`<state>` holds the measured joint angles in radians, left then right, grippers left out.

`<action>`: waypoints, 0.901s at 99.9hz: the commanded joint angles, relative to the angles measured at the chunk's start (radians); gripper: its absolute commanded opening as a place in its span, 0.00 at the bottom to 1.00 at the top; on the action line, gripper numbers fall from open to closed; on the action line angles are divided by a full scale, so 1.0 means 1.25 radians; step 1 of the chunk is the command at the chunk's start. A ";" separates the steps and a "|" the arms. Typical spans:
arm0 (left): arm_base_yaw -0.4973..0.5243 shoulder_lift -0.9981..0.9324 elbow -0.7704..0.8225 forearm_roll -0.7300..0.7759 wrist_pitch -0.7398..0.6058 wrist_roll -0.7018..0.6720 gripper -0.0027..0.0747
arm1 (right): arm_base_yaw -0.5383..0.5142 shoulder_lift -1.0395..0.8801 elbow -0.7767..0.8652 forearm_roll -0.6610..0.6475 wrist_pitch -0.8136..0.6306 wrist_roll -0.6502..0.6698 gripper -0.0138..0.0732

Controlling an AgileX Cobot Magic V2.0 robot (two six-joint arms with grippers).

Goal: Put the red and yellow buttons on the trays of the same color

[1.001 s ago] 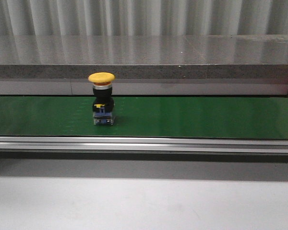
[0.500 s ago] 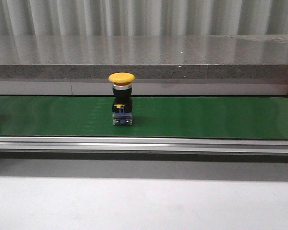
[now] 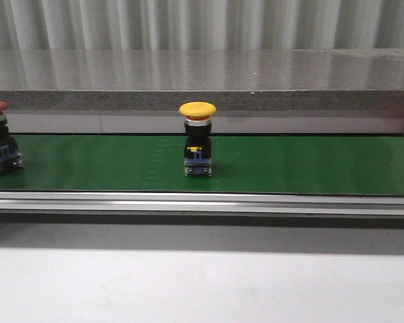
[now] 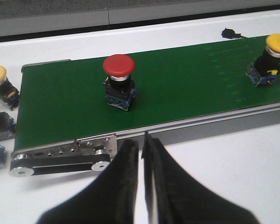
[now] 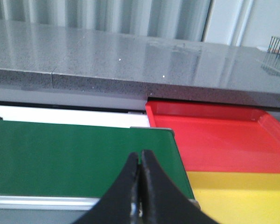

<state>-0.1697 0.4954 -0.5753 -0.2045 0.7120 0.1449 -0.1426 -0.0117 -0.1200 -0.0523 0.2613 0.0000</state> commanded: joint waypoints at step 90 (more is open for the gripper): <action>-0.007 0.002 -0.020 -0.018 -0.058 -0.002 0.03 | 0.140 0.604 -0.446 0.161 0.288 -0.177 0.44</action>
<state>-0.1697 0.4954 -0.5753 -0.2061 0.7120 0.1449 0.0159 0.6956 -0.6102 0.1229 0.6401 -0.2119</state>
